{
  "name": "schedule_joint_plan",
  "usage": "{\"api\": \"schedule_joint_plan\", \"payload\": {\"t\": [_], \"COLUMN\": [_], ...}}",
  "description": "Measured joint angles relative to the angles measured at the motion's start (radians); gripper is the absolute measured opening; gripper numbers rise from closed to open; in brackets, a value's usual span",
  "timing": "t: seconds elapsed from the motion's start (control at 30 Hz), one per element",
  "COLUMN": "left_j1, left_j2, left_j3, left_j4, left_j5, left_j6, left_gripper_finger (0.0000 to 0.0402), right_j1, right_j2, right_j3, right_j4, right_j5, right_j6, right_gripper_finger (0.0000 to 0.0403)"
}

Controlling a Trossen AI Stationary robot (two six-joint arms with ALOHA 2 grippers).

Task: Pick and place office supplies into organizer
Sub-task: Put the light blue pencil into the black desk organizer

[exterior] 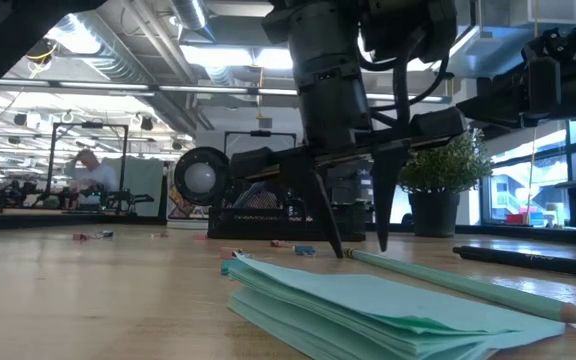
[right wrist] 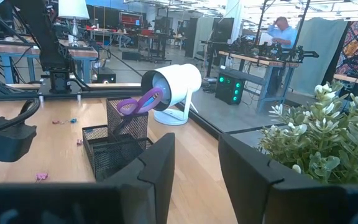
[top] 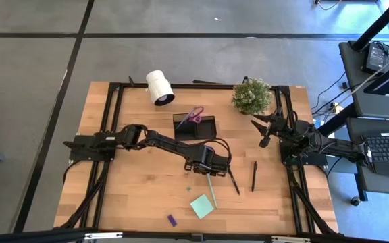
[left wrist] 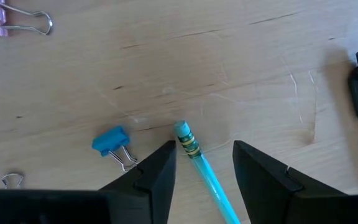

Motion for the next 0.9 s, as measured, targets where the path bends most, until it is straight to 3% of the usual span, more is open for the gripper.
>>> {"api": "schedule_joint_plan", "payload": {"t": [0.53, 0.9], "left_j1": [0.001, 0.004], "left_j2": [0.001, -0.002], "left_j3": [0.001, -0.025], "left_j4": [-0.047, -0.100], "left_j5": [-0.003, 0.063], "left_j6": [-0.037, -0.070], "left_gripper_finger": [0.0145, 0.0088], "right_j1": [0.000, 0.000], "right_j2": [0.000, 0.000], "right_j3": [0.000, 0.000], "right_j4": [0.000, 0.000], "right_j5": [0.000, 0.000], "right_j6": [0.003, 0.003], "right_gripper_finger": [0.0129, 0.0129]}}
